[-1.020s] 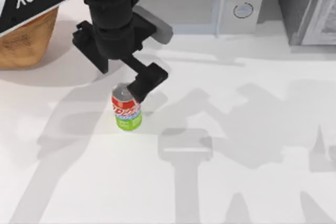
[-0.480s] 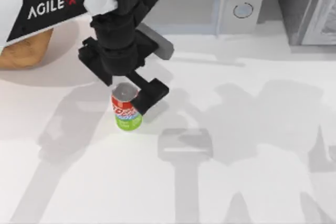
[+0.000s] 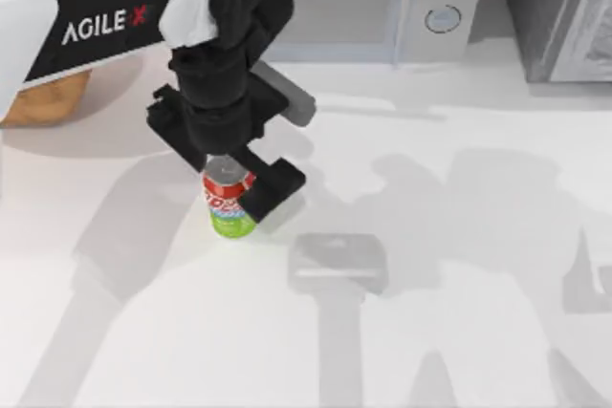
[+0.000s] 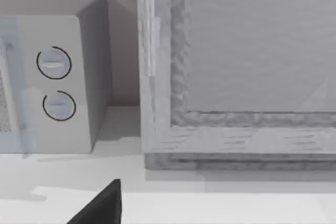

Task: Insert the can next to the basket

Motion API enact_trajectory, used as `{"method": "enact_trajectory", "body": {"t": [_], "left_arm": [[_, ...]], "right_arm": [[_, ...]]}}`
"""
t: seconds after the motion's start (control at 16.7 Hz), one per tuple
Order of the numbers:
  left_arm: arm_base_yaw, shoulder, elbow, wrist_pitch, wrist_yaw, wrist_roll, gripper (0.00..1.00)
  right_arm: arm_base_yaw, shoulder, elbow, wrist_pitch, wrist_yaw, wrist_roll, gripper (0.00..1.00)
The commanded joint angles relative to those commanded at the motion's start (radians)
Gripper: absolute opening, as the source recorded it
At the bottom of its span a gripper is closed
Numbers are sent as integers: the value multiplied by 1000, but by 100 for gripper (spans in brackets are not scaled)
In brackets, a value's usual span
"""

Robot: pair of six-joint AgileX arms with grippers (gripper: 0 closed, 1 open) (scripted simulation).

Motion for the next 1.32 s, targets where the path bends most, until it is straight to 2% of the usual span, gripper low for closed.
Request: {"method": "enact_trajectory", "body": {"t": [0.66,1.32], "left_arm": [[0,0,0,0,0,0,2],[11,-4,-6,-6,0,3,0]], "right_arm": [[0,0,0,0,0,0,100],[0,0,0,0,0,0,100]]}}
